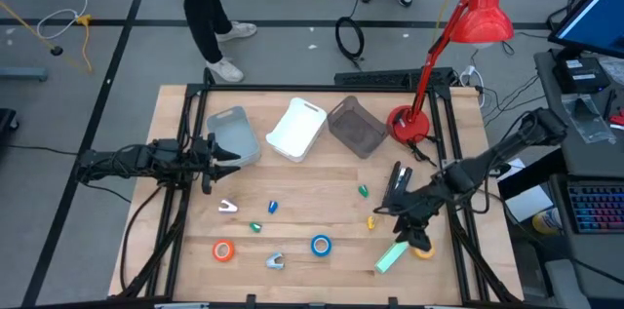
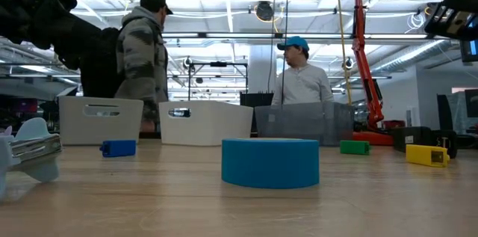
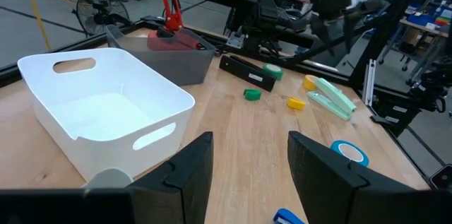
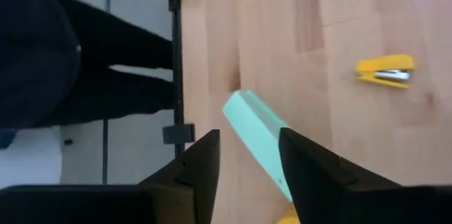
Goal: Pick and place Stapler, Stapler remover, tape
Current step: Put the large light green stapler into the gray bin
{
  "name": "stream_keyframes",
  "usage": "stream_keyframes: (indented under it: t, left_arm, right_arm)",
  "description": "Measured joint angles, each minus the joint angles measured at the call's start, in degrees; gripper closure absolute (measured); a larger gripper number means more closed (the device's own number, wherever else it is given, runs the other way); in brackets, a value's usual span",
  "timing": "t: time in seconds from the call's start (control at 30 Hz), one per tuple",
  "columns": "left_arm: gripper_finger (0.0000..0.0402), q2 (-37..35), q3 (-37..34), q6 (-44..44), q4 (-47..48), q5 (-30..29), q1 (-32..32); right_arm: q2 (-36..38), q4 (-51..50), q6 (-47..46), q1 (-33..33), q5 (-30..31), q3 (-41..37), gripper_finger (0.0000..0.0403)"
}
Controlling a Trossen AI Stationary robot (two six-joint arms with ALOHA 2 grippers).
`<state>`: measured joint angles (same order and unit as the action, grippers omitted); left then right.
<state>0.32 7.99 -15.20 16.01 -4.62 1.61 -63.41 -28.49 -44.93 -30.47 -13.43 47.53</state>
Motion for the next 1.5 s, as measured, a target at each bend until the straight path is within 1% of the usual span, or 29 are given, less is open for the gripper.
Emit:
stream_keyframes:
  t: [0.13, 0.43, 0.77, 1.0, 1.1, 1.27, 1.4, 1.5]
  left_arm:
    - [0.0217, 0.0, 0.0, 0.0, 0.0, 0.0, 0.0]
    - [0.0217, 0.0, 0.0, 0.0, 0.0, 0.0, 0.0]
    - [0.0217, 0.0, 0.0, 0.0, 0.0, 0.0, 0.0]
    - [0.0217, 0.0, 0.0, 0.0, 0.0, 0.0, 0.0]
    - [0.0217, 0.0, 0.0, 0.0, 0.0, 0.0, 0.0]
    - [0.0217, 0.0, 0.0, 0.0, 0.0, 0.0, 0.0]
    - [0.0217, 0.0, 0.0, 0.0, 0.0, 0.0, 0.0]
    - [0.0217, 0.0, 0.0, 0.0, 0.0, 0.0, 0.0]
  right_arm:
    - [-1.2, 1.5, 2.2, -1.2, -0.3, 0.0, 0.03]
    - [-1.7, -1.1, 10.1, -2.8, -0.3, 0.0, 0.0349]
    - [-1.7, -2.9, 23.4, -3.1, -0.4, 0.0, 0.0382]
    - [-1.7, -3.0, 31.6, -3.1, -0.4, 0.0, 0.0397]
    - [-1.7, -3.0, 35.3, -3.0, -0.3, 0.0, 0.0398]
    - [-2.1, -4.5, 36.7, -3.0, -0.1, 0.0, 0.0385]
    - [-3.4, -6.0, 36.7, -3.0, 0.0, 0.0, 0.036]
    - [-4.7, -6.3, 36.9, -3.0, 0.0, 0.0, 0.0329]
